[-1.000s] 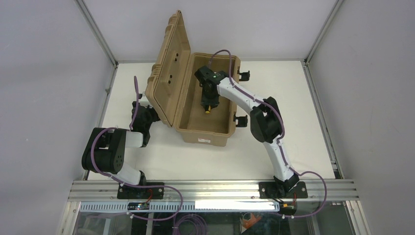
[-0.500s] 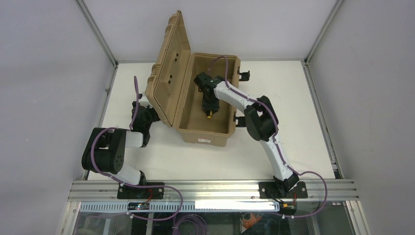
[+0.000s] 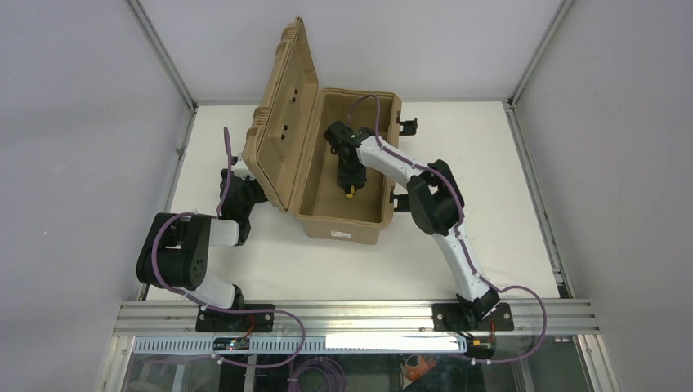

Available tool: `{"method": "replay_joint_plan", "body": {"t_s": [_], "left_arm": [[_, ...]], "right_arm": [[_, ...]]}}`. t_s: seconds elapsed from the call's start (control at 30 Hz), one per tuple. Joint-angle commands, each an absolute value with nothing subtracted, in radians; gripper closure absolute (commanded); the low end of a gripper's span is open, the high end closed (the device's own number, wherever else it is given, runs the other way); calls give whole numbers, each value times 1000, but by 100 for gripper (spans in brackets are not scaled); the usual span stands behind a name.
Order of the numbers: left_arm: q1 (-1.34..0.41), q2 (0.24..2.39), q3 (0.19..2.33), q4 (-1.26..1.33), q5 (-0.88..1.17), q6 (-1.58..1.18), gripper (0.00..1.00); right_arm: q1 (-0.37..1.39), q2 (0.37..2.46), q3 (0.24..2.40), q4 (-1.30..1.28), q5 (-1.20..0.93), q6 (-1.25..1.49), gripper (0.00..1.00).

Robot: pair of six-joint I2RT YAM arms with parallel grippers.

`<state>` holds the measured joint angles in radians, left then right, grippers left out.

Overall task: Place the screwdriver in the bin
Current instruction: Place the screwdriver in the bin, then reset both arms

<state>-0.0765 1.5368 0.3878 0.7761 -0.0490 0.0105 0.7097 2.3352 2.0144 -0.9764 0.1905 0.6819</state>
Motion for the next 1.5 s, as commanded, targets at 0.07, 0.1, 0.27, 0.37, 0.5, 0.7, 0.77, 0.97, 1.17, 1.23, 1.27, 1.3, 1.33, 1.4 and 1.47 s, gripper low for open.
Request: {"method": "replay_joint_plan", "body": {"t_s": [0.07, 0.1, 0.27, 0.37, 0.5, 0.7, 0.77, 0.97, 1.17, 1.23, 1.27, 1.3, 1.33, 1.4, 1.47], "left_arm": [[-66, 1506, 383, 804, -33, 3, 1], [-66, 1506, 383, 804, -33, 3, 1], [-66, 1506, 382, 805, -33, 3, 1], [-66, 1506, 383, 804, -34, 3, 1], [-66, 1506, 382, 804, -33, 3, 1], [-66, 1506, 382, 804, -33, 2, 1], [-66, 1506, 383, 804, -33, 3, 1], [-66, 1506, 382, 804, -32, 3, 1], [-66, 1506, 382, 804, -32, 3, 1], [-66, 1506, 383, 804, -33, 3, 1], [-66, 1506, 382, 804, -33, 3, 1], [-66, 1506, 383, 804, -33, 3, 1], [-66, 1506, 382, 804, -32, 3, 1], [-66, 1506, 383, 804, -32, 2, 1], [-66, 1506, 382, 804, -32, 2, 1]], "right_arm": [[713, 2310, 2046, -978, 217, 678, 55], [712, 2307, 2057, -985, 221, 676, 53], [709, 2280, 2128, -1017, 237, 660, 48], [706, 2263, 2162, -1028, 238, 647, 44], [706, 2233, 2214, -1053, 254, 625, 37], [706, 2176, 2273, -1054, 266, 586, 27], [706, 2160, 2300, -1056, 267, 572, 23], [705, 2132, 2402, -1065, 266, 516, 17], [704, 2088, 2487, -1064, 284, 449, 5], [703, 2056, 2487, -1048, 292, 428, 1], [703, 2041, 2487, -1042, 298, 418, 1], [700, 2025, 2486, -1036, 308, 408, 1], [697, 2009, 2486, -1031, 317, 399, 1], [694, 1972, 2479, -1020, 338, 379, 1], [689, 1926, 2454, -1002, 364, 358, 1]]}}
